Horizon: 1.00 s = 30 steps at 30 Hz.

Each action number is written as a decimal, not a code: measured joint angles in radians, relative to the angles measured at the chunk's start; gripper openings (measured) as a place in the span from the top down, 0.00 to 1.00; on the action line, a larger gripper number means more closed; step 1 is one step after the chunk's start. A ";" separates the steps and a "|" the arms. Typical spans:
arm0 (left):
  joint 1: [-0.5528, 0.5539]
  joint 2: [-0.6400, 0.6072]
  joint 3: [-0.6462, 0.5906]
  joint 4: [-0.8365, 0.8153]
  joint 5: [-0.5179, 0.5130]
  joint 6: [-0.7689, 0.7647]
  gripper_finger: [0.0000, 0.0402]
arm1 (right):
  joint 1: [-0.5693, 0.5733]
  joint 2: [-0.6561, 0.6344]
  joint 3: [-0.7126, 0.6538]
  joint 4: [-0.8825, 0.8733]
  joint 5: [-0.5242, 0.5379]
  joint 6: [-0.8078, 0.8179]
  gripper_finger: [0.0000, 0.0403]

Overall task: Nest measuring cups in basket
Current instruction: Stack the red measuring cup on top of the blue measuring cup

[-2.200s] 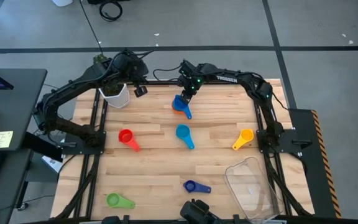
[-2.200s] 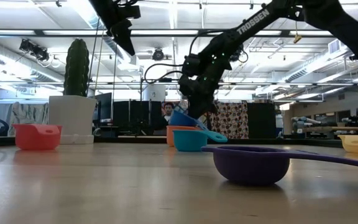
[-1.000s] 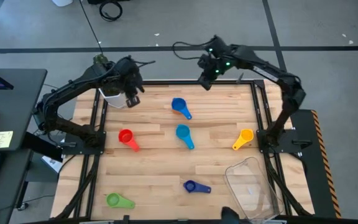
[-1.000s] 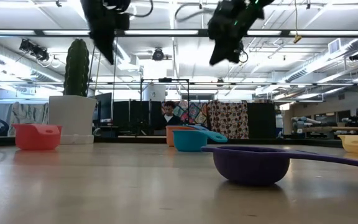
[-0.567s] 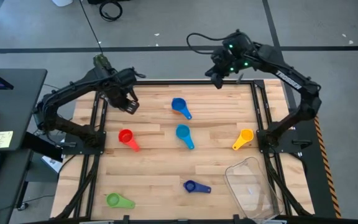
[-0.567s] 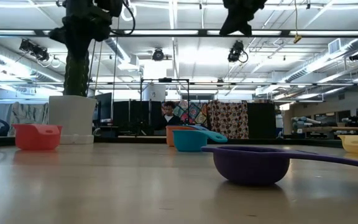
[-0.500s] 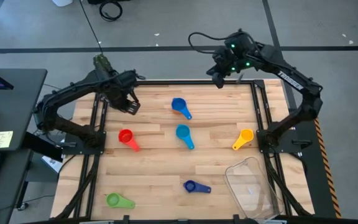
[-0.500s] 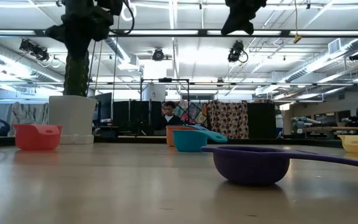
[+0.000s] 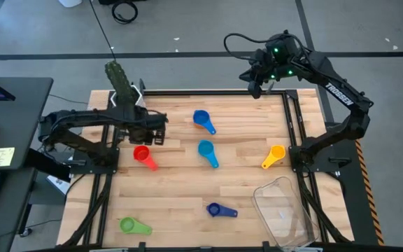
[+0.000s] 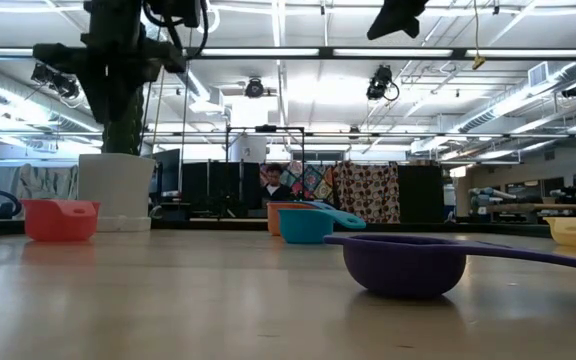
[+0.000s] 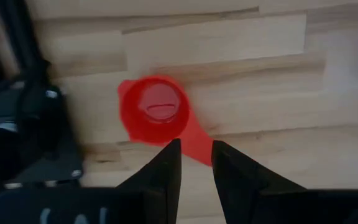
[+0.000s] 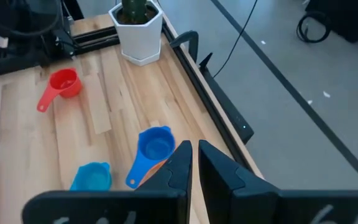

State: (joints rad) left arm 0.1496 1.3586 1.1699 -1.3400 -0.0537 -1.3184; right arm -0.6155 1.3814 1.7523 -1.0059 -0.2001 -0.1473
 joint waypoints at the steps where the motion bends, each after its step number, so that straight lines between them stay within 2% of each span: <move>1: -0.011 0.000 -0.024 0.025 -0.007 -0.025 0.77 | 0.000 -0.002 0.000 0.000 0.000 -0.006 0.92; 7: -0.061 0.000 -0.173 0.139 -0.105 -0.174 0.77 | 0.000 -0.001 0.000 0.000 -0.001 -0.013 0.92; 11: -0.064 0.000 -0.261 0.197 -0.084 -0.241 0.77 | 0.000 -0.001 0.000 0.000 -0.002 -0.013 0.92; 15: -0.064 0.000 -0.326 0.303 -0.059 -0.242 0.77 | 0.000 -0.001 0.000 0.000 -0.002 -0.013 0.92; 19: -0.064 0.000 -0.359 0.380 -0.065 -0.242 0.77 | 0.000 -0.001 0.000 0.001 -0.002 -0.013 0.92; 30: -0.063 0.003 -0.361 0.380 -0.101 -0.242 0.77 | 0.000 -0.001 0.000 0.001 -0.002 -0.013 0.92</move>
State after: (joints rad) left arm 0.0864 1.3613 0.8089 -0.9596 -0.1552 -1.5600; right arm -0.6155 1.3800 1.7523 -1.0046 -0.2024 -0.1603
